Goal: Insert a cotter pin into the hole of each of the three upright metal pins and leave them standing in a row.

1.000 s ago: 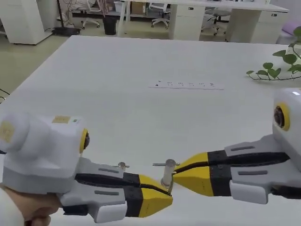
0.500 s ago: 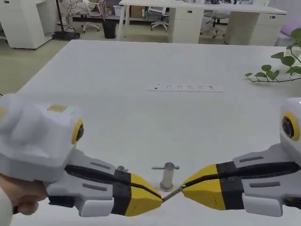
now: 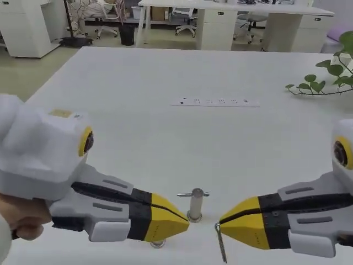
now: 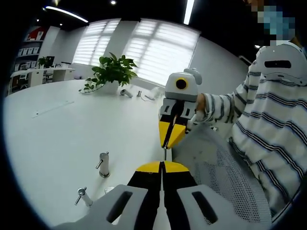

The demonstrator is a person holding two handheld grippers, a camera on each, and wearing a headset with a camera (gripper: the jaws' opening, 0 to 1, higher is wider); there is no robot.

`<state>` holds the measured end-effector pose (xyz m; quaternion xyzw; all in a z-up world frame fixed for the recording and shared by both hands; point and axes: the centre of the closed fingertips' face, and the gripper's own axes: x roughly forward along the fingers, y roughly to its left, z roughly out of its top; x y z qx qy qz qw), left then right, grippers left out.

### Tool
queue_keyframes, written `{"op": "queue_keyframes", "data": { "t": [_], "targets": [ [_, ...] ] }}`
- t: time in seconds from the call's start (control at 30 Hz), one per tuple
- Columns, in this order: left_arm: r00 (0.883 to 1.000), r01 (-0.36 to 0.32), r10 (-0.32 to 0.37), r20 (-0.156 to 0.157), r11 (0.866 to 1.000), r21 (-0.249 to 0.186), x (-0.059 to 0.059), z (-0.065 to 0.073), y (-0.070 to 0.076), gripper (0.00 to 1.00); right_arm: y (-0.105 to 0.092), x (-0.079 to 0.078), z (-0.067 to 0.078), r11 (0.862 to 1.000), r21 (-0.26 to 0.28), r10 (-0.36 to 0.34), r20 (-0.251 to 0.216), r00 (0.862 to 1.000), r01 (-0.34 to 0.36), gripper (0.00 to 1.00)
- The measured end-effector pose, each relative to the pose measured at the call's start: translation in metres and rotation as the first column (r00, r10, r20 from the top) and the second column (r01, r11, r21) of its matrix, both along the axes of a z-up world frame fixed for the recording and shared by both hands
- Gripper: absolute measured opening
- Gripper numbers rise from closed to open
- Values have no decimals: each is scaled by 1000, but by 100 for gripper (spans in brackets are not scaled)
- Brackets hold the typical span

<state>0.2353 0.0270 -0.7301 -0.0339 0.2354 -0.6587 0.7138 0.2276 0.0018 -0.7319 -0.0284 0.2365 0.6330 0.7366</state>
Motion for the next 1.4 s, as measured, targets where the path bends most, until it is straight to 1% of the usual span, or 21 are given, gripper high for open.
{"op": "queue_keyframes", "data": {
  "t": [0.07,0.13,0.23,0.27,0.3,0.33,0.37,0.43,0.47,0.7,0.73,0.8,0.83,1.0,1.03,1.07,1.17,1.23,1.27,1.37,1.4],
  "targets": [
    [1000,-5,5,-1,1000,7,1,-3,0,0,0,1,1,1000,2,-2,0,1000,2,3],
    [1000,-8,8,10,1000,7,2,-5,-1,0,-1,1,2,1000,4,-1,2,1000,1,3],
    [1000,-10,10,8,1000,4,2,-8,-3,0,-1,4,5,1000,11,-7,4,1000,7,3],
    [1000,-6,6,13,1000,-1,1,-8,-4,0,-1,4,6,1000,15,-11,4,1000,11,3],
    [1000,-1,1,27,1000,-3,0,-9,-6,0,-1,5,7,1000,19,-13,3,1000,13,3],
    [1000,-4,4,30,1000,-3,0,-10,-7,0,-1,5,8,1000,21,-13,5,1000,13,3],
    [1000,-9,9,29,1000,-4,1,-12,-9,3,-1,6,8,1000,22,-14,6,1000,14,3],
    [1000,-10,11,12,1000,-9,0,-14,-12,11,0,7,9,1000,25,-16,6,1000,16,3],
    [1000,-10,10,10,1000,-13,-1,-15,-13,13,0,7,10,999,29,-18,8,1000,18,3],
    [1000,-13,13,5,1000,-28,-2,-21,-27,16,4,9,16,998,55,-25,6,1000,25,3],
    [1000,-12,12,-3,999,-34,-2,-21,-30,16,5,9,16,998,59,-27,5,1000,27,3],
    [1000,-10,10,-14,999,-46,-4,-21,-33,16,6,9,17,998,65,-27,4,1000,27,3],
    [1000,-10,8,-28,999,-50,-4,-21,-35,16,7,10,18,997,70,-28,5,1000,28,3],
    [999,-13,12,-36,999,-48,-5,-25,-39,13,8,10,20,996,81,-30,5,1000,29,3],
    [999,-21,19,-47,999,-50,-4,-25,-39,12,8,10,20,996,82,-32,5,999,31,3],
    [998,-25,23,-50,998,-52,-3,-25,-39,10,8,10,20,996,83,-33,5,999,32,3],
    [998,-24,21,-55,998,-58,-4,-25,-39,1,7,10,21,996,86,-39,5,999,38,3],
    [998,-23,19,-67,998,-61,-4,-23,-38,1,6,11,21,995,89,-44,4,999,43,3],
    [996,-23,18,-92,998,-61,-5,-22,-38,1,5,11,22,995,93,-46,1,999,46,3],
    [994,-20,14,-105,998,-58,-6,-21,-37,0,4,11,23,994,100,-52,-4,999,52,3],
    [995,-16,11,-101,998,-54,-6,-20,-36,0,3,11,23,993,102,-53,-4,999,53,3]
  ]
}}
